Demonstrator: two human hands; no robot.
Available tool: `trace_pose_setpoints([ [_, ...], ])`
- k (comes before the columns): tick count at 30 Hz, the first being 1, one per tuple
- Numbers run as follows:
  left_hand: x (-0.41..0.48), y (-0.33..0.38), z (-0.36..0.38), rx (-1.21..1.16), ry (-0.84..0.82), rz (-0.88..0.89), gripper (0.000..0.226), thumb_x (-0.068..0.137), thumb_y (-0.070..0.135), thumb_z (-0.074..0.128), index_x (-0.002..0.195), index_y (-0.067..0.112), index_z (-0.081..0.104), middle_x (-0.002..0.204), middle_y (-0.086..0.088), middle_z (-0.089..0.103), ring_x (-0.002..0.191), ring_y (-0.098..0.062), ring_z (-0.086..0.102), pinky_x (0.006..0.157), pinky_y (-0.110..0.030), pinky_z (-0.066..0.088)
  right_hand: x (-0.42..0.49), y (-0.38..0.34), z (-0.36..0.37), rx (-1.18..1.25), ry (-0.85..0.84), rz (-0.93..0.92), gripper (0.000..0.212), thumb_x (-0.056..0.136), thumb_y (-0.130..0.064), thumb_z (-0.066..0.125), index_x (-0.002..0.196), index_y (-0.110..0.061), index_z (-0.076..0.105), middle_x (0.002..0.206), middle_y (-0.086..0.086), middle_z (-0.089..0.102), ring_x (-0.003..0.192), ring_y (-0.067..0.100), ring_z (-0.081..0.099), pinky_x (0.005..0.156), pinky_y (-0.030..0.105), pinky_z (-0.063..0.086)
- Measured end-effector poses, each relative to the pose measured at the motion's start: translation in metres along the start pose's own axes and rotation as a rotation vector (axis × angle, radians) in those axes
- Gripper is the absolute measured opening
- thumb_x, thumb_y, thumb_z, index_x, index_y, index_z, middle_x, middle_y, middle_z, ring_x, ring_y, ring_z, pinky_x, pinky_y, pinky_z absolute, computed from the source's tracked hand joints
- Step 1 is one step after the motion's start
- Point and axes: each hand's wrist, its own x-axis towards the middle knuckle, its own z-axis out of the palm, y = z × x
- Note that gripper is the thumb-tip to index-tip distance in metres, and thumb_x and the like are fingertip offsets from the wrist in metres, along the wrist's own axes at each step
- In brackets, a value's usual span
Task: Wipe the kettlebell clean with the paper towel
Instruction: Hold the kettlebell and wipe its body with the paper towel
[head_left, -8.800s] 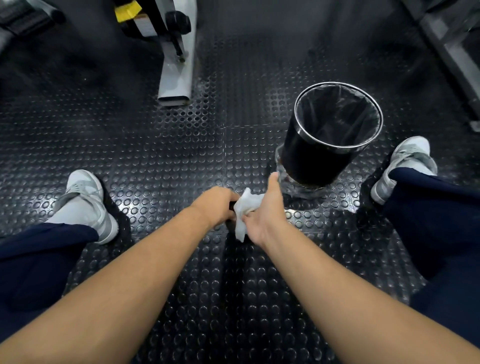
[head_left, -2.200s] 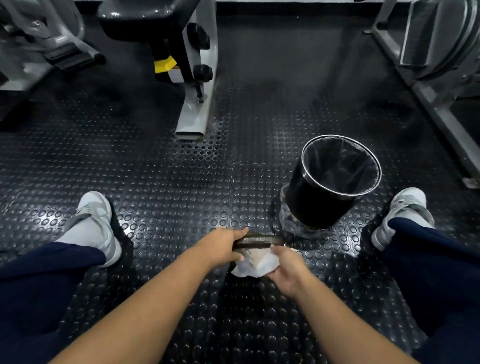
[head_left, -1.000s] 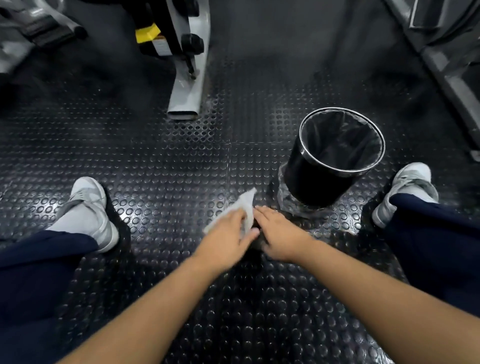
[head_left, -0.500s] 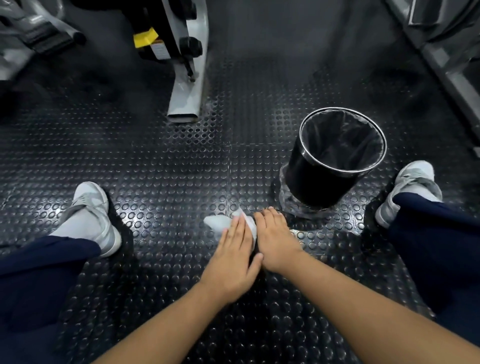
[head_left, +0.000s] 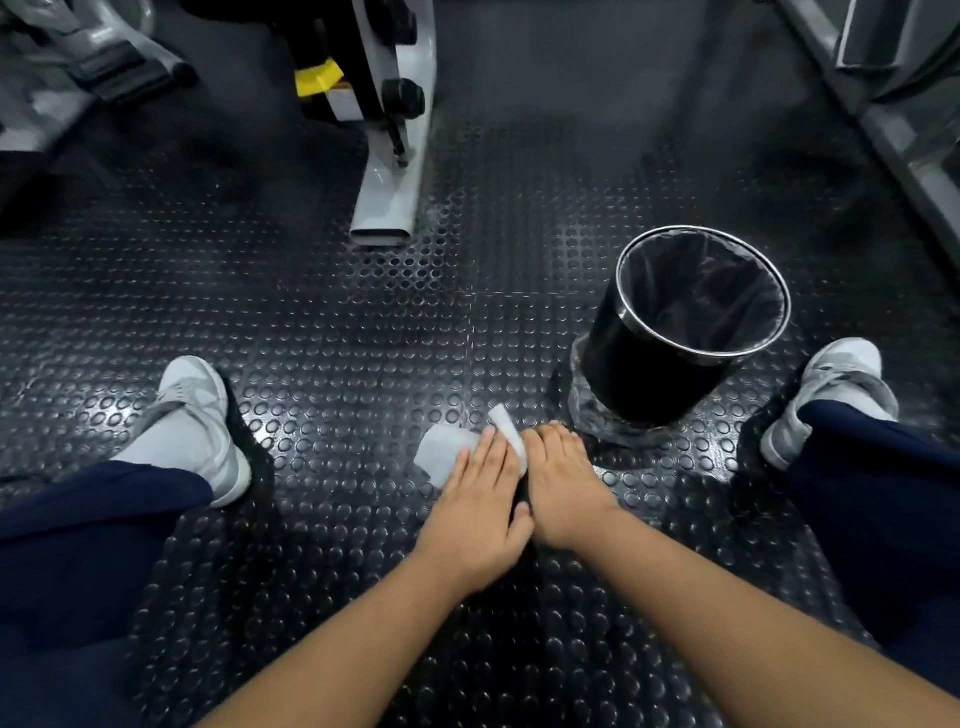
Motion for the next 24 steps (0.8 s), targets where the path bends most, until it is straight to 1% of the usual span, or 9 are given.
trace_pose_setpoints([
  [2, 0.01, -0.007, -0.007, -0.023, 0.003, -0.024, 0.075, 0.103, 0.041, 0.024, 0.167, 0.01, 0.001, 0.175, -0.007, -0.009, 0.159, -0.013, -0.021, 0.131, -0.039, -0.006, 0.001, 0.002, -0.001, 0.0, 0.001, -0.014, 0.095, 0.082, -0.043, 0.059, 0.156, -0.004, 0.014, 0.158, 0.017, 0.024, 0.153, 0.038, 0.015, 0.128, 0.052, 0.011],
  [4, 0.008, -0.014, -0.009, -0.107, 0.028, -0.139, 0.073, 0.107, 0.041, 0.026, 0.167, 0.01, -0.002, 0.175, -0.006, -0.012, 0.158, -0.013, -0.02, 0.131, -0.037, -0.006, 0.001, 0.001, -0.005, 0.021, -0.005, -0.016, 0.102, 0.078, -0.043, 0.067, 0.157, -0.006, 0.014, 0.158, 0.016, 0.023, 0.153, 0.037, 0.015, 0.129, 0.052, 0.01],
  [6, -0.003, -0.014, -0.006, -0.148, 0.047, -0.187, 0.075, 0.107, 0.043, 0.026, 0.167, 0.012, -0.006, 0.173, -0.005, -0.017, 0.158, -0.013, -0.023, 0.13, -0.035, -0.007, 0.0, 0.0, -0.005, 0.031, 0.006, -0.015, 0.105, 0.078, -0.044, 0.07, 0.158, -0.007, 0.014, 0.158, 0.016, 0.022, 0.154, 0.037, 0.014, 0.129, 0.051, 0.009],
  [10, -0.022, 0.007, 0.004, -0.071, 0.031, -0.066, 0.077, 0.106, 0.05, 0.023, 0.167, 0.012, -0.005, 0.172, -0.004, -0.021, 0.155, -0.014, -0.032, 0.131, -0.039, -0.007, 0.0, 0.001, -0.001, 0.029, 0.013, -0.008, 0.103, 0.078, -0.045, 0.068, 0.157, -0.007, 0.016, 0.157, 0.015, 0.024, 0.153, 0.036, 0.015, 0.128, 0.05, 0.01],
  [14, 0.003, 0.004, -0.002, 0.008, -0.004, 0.003, 0.076, 0.104, 0.046, 0.023, 0.166, 0.01, -0.002, 0.174, -0.008, -0.013, 0.158, -0.016, -0.025, 0.131, -0.042, -0.005, -0.002, 0.005, -0.001, 0.005, 0.028, -0.02, 0.09, 0.085, -0.036, 0.058, 0.158, -0.005, 0.014, 0.158, 0.016, 0.024, 0.153, 0.037, 0.016, 0.128, 0.05, 0.011],
  [17, 0.017, -0.009, -0.011, -0.125, -0.001, -0.17, 0.075, 0.107, 0.044, 0.027, 0.167, 0.011, -0.005, 0.174, -0.008, -0.015, 0.159, -0.015, -0.021, 0.132, -0.04, -0.003, -0.002, 0.003, -0.006, 0.039, 0.005, -0.024, 0.096, 0.082, -0.039, 0.065, 0.157, -0.006, 0.015, 0.157, 0.015, 0.024, 0.153, 0.036, 0.015, 0.129, 0.05, 0.009],
  [19, 0.012, -0.013, -0.012, -0.201, 0.016, -0.228, 0.079, 0.107, 0.045, 0.031, 0.166, 0.009, -0.006, 0.174, -0.01, -0.015, 0.159, -0.017, -0.019, 0.132, -0.04, -0.001, -0.001, -0.001, -0.009, 0.033, 0.01, -0.019, 0.1, 0.08, -0.042, 0.068, 0.157, -0.007, 0.015, 0.156, 0.014, 0.023, 0.153, 0.036, 0.015, 0.129, 0.05, 0.008],
  [22, -0.006, 0.001, -0.009, -0.103, 0.012, -0.1, 0.083, 0.105, 0.051, 0.029, 0.166, 0.01, -0.009, 0.171, -0.007, -0.024, 0.157, -0.018, -0.028, 0.129, -0.036, -0.012, -0.003, -0.001, -0.004, 0.058, 0.011, 0.006, 0.09, 0.086, -0.035, 0.06, 0.158, -0.007, 0.014, 0.158, 0.015, 0.021, 0.155, 0.036, 0.011, 0.129, 0.05, 0.005],
  [24, -0.009, 0.009, -0.005, -0.073, 0.031, -0.039, 0.08, 0.106, 0.049, 0.027, 0.166, 0.011, -0.009, 0.171, -0.005, -0.023, 0.156, -0.015, -0.03, 0.124, -0.031, -0.019, -0.004, 0.002, -0.004, 0.067, 0.008, 0.009, 0.087, 0.086, -0.031, 0.059, 0.157, -0.008, 0.016, 0.157, 0.015, 0.022, 0.154, 0.036, 0.013, 0.129, 0.05, 0.007],
])
